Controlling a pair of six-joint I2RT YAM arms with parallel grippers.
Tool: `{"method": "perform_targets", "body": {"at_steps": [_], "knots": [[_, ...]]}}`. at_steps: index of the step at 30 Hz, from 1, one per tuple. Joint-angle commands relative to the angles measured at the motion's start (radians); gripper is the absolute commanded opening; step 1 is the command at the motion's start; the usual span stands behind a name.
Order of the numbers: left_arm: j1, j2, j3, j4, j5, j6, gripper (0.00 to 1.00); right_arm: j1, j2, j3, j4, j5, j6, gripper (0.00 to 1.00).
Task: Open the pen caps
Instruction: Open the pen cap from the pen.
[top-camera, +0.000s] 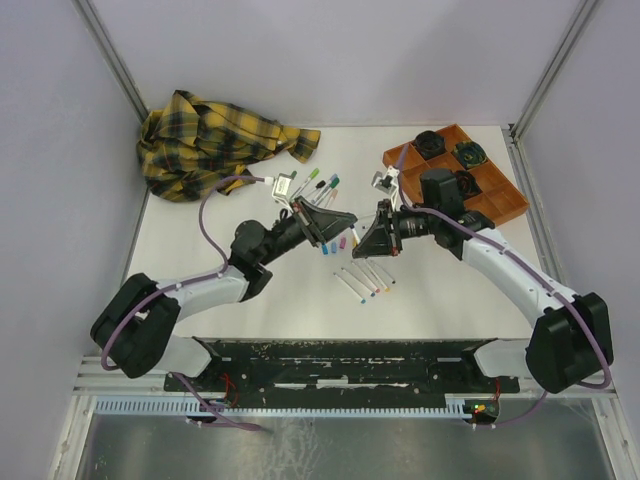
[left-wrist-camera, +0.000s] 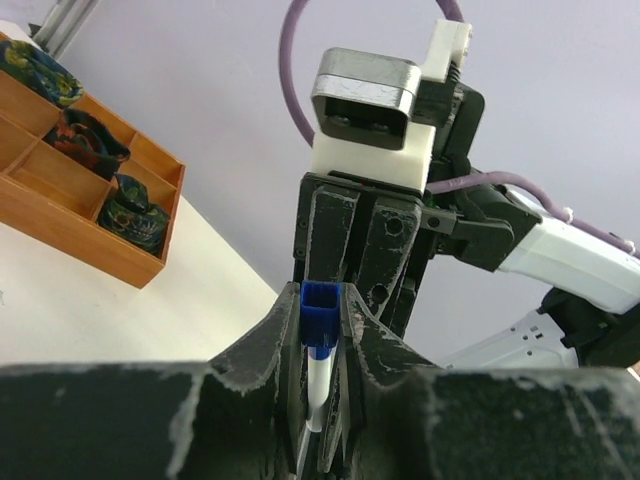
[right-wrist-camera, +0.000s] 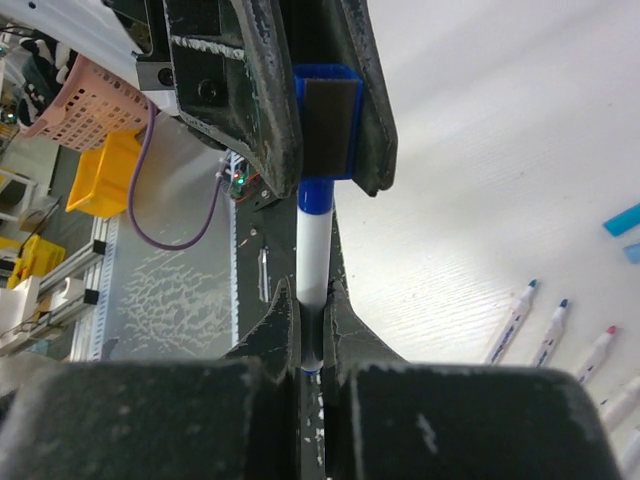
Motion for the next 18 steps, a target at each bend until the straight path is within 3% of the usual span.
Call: {"method": "perform_targets", "body": {"at_steps": [1,7,12,18], "knots": [[0.123,-0.045,0.135,0.039,-0.16,0.014,0.03,0.003,0.014,0.017,-0.049,-0.02,-0.029,0.0],[0.216,-0.014,0.253,0.014,-0.166,-0.012,0.03,0.008,0.046,0.034,-0.095,0.003,-0.057,0.0],[0.246,-0.008,0.266,-0.002,-0.169,-0.023,0.03,0.008,0.054,0.055,-0.157,0.052,-0.106,0.0],[0.247,-0.038,0.158,-0.026,-0.172,-0.021,0.03,0.01,0.072,0.136,-0.357,0.38,-0.273,0.0]]}}
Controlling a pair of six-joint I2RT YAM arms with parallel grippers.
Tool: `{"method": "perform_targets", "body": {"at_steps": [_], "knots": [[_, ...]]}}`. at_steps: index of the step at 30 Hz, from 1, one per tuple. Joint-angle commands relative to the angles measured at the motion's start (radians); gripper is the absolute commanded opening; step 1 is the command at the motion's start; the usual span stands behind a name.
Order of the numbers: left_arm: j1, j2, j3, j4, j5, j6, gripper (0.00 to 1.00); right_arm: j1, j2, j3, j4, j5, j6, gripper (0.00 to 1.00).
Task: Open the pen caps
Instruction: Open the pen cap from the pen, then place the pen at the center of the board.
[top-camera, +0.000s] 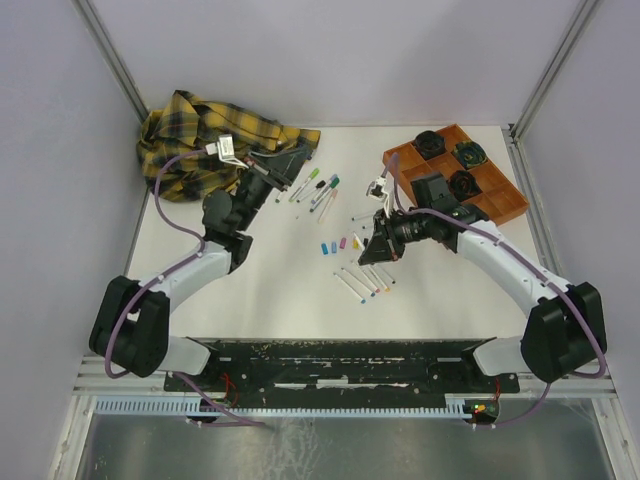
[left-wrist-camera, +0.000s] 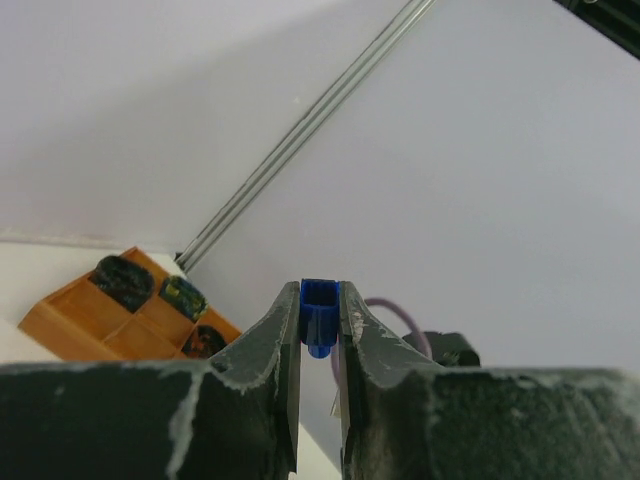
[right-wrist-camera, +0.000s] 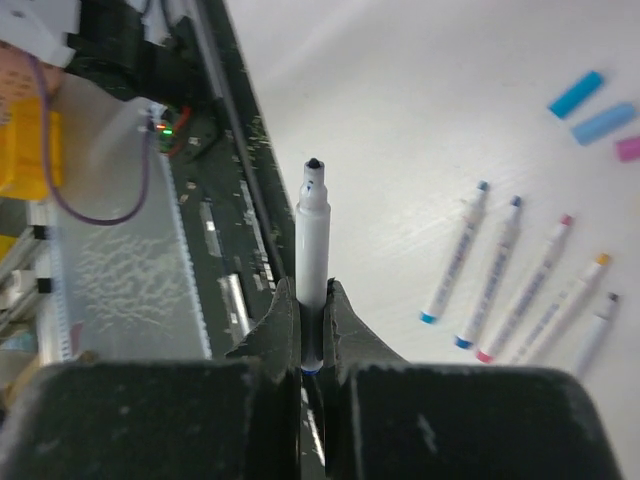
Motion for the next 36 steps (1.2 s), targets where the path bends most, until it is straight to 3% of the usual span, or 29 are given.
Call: {"method": "perform_targets", "body": {"at_steps": [1,7,11,21,36], "knots": [[-0.002,-0.049,-0.09,0.007,-0.014,-0.017,0.03,0.003,0.021,0.095,-0.161,0.296,-0.165,0.0],[-0.001,-0.134,-0.276,-0.019,-0.021,-0.01,0.03,0.003,0.111,0.141,-0.257,0.6,-0.247,0.01],[-0.001,-0.217,-0.378,-0.089,-0.038,0.011,0.03,0.002,0.189,0.161,-0.285,0.717,-0.253,0.02],[0.001,-0.467,-0.54,-0.345,-0.117,0.069,0.03,0.002,0.36,0.199,-0.309,0.826,-0.204,0.01],[0.0,-0.723,-0.673,-0.469,-0.188,0.071,0.03,0.002,0.481,0.228,-0.332,0.834,-0.185,0.04]]}}
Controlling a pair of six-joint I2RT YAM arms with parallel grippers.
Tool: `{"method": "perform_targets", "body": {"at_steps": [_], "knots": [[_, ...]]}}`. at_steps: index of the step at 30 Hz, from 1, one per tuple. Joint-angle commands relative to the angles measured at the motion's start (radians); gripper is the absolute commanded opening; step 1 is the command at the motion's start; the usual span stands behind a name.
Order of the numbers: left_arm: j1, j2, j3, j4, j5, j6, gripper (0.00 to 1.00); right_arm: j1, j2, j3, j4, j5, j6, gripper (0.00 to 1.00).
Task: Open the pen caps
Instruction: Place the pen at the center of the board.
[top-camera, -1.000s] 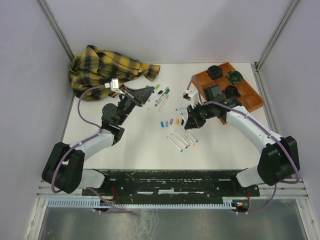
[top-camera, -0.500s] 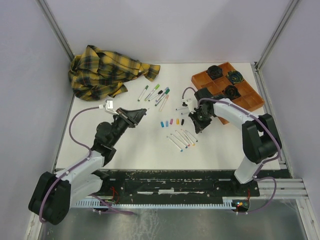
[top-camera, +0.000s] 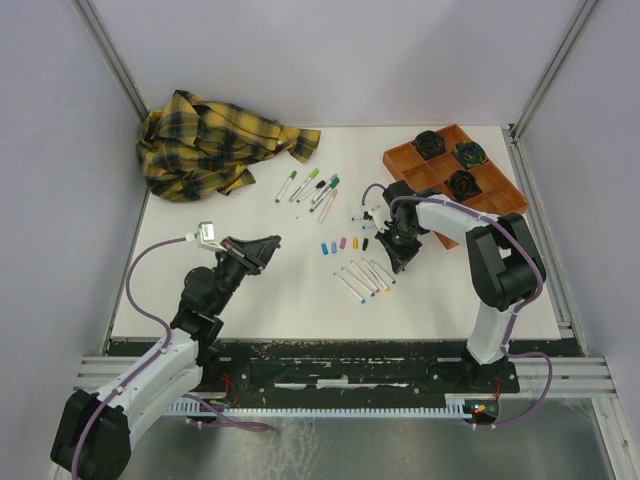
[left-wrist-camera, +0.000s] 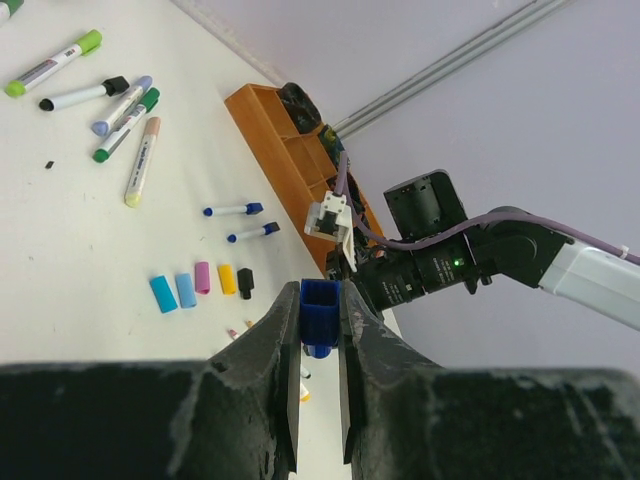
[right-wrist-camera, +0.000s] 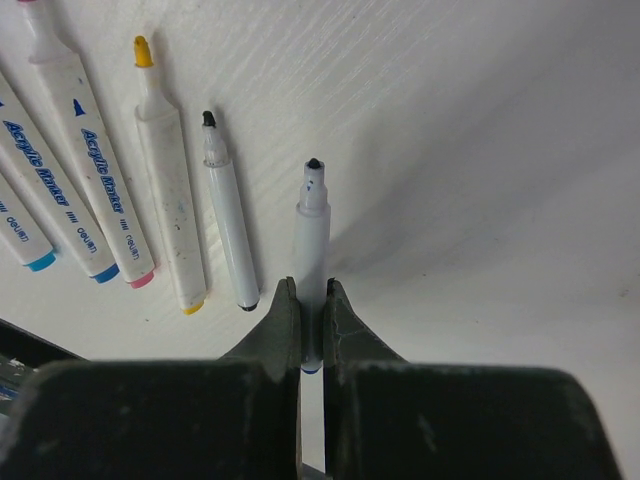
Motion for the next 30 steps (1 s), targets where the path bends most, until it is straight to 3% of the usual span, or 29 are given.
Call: {"method": "perform_targets", "body": {"at_steps": [1,22,30], "knots": [[-0.001,-0.04,-0.006,-0.016,-0.029,0.067,0.03,0.001,0.018,0.044,-0.02,0.014,0.016,0.05],[0.0,-0.059,-0.012,-0.022,-0.021,0.054,0.03,-0.004,0.067,0.062,-0.043,0.002,0.016,0.27],[0.0,-0.061,-0.011,-0.023,-0.014,0.05,0.03,-0.005,0.062,0.068,-0.046,-0.01,0.02,0.29]]}}
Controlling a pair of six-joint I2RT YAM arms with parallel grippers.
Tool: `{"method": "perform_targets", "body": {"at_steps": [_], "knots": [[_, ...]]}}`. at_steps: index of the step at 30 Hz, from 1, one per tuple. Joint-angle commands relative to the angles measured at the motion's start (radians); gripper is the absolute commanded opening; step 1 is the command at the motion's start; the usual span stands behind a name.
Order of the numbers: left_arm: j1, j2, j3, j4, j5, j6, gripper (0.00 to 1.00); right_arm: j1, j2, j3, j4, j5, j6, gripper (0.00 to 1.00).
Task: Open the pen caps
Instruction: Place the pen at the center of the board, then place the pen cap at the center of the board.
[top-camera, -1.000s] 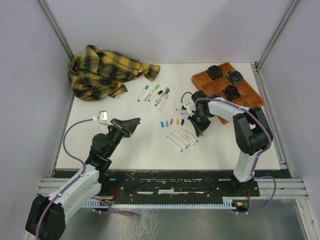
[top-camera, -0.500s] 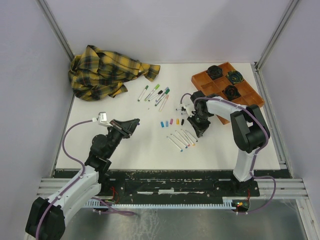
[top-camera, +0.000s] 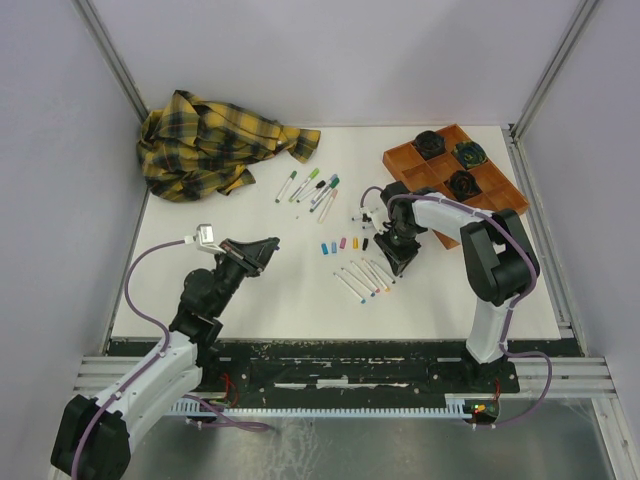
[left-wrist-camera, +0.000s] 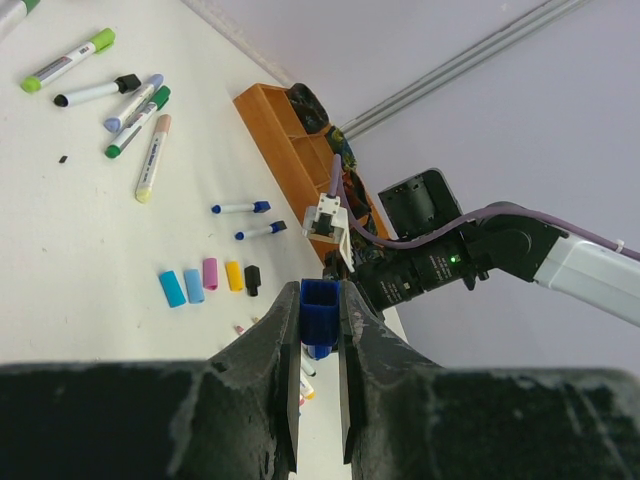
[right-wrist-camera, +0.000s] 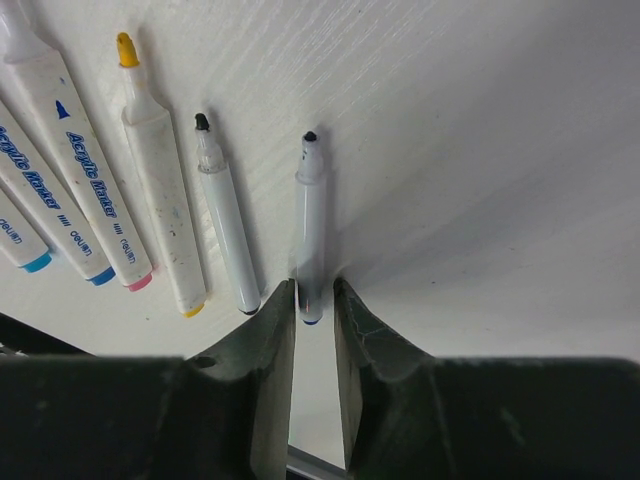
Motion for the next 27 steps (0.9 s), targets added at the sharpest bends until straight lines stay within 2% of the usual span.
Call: {"method": "perform_targets", "body": {"at_steps": [1,16,22,27], "knots": [[0.001,-0.013,0.004,0.025,0.006,0.049,0.03,-0.004,0.004,0.034,-0.003,-0.011,0.015,0.29],[0.0,0.049,0.012,0.082,0.066,0.025,0.03,-0.032,-0.145,0.031,0.006,-0.058,0.015,0.33],[-0.008,0.14,0.023,0.157,0.109,-0.009,0.03,-0.045,-0.23,0.025,0.014,-0.095,-0.002,0.35],[-0.06,0.246,0.058,0.197,0.097,-0.018,0.03,-0.069,-0.309,0.014,0.028,-0.138,-0.006,0.35]]}}
